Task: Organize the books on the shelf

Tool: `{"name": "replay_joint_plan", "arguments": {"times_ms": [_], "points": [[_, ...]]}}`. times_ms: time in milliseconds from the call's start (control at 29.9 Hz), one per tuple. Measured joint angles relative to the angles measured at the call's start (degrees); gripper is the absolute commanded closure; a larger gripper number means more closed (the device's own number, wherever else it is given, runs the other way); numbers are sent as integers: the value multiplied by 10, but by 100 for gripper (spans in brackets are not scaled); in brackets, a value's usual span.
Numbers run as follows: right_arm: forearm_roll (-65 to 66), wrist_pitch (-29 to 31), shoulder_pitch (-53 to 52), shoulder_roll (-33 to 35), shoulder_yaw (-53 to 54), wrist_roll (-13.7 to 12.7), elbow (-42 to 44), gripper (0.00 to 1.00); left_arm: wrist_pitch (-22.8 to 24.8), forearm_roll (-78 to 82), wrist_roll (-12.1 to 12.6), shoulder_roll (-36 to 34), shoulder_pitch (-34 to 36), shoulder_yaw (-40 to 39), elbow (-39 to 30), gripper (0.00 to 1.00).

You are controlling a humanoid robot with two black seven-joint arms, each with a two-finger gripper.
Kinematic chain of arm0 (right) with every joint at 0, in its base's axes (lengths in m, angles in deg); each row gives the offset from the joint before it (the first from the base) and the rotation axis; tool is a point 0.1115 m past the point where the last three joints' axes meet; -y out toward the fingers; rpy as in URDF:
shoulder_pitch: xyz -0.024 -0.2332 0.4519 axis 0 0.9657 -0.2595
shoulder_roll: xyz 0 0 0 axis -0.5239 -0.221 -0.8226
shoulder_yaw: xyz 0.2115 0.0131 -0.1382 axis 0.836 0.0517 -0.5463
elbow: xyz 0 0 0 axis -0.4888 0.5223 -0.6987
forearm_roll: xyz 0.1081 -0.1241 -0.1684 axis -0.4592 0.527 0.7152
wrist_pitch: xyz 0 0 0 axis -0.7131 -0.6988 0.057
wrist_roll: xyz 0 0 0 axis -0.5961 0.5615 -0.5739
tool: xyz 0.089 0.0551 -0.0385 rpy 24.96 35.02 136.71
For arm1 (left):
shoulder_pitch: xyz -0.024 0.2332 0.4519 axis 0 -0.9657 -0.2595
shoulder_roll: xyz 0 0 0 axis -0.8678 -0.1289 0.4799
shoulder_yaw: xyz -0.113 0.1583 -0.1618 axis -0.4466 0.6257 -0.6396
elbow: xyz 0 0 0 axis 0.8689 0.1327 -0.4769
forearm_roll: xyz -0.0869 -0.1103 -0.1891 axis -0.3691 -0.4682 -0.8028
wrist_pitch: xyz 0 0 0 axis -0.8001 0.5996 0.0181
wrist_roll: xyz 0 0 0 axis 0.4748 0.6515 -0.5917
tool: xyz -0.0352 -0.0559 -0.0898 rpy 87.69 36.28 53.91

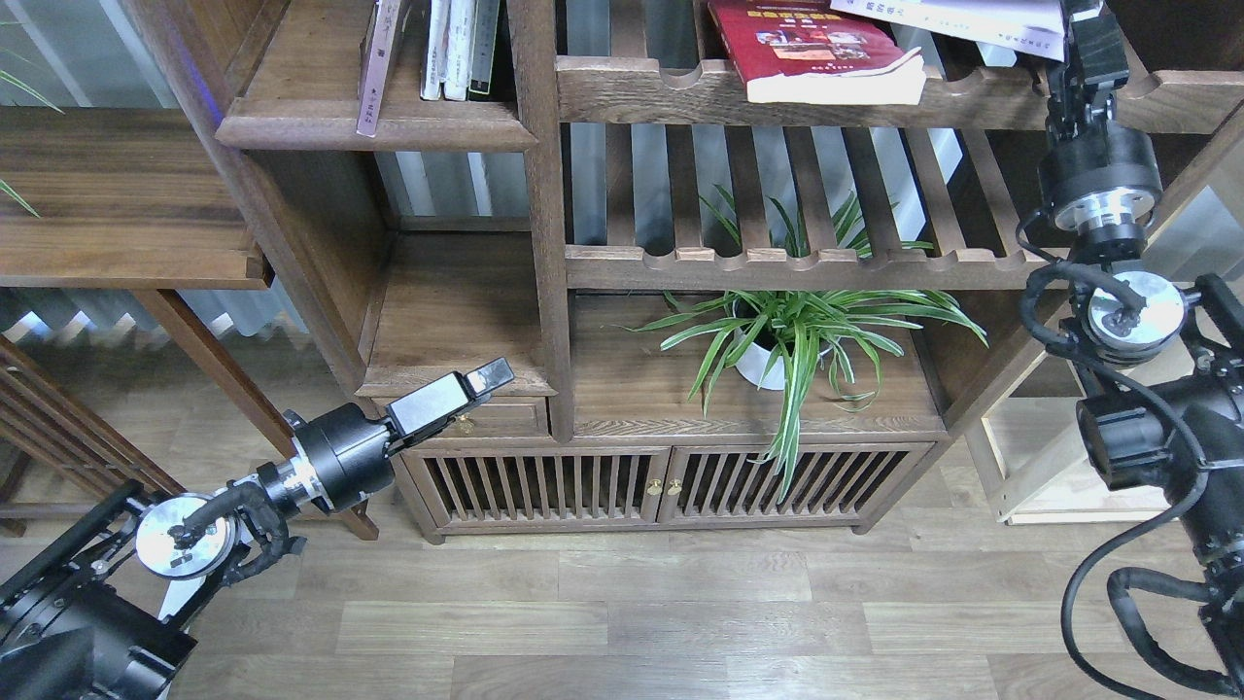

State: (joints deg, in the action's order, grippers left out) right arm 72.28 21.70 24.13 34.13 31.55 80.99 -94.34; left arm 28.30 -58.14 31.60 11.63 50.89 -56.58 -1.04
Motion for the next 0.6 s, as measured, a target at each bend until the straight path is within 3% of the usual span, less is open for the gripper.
{"name": "replay_joint_plan", "arguments": {"times_ms": [602], "points": [[0, -59, -39, -4, -10, -4, 10, 21, 0, -2, 0, -3, -4, -1, 0, 2]]}}
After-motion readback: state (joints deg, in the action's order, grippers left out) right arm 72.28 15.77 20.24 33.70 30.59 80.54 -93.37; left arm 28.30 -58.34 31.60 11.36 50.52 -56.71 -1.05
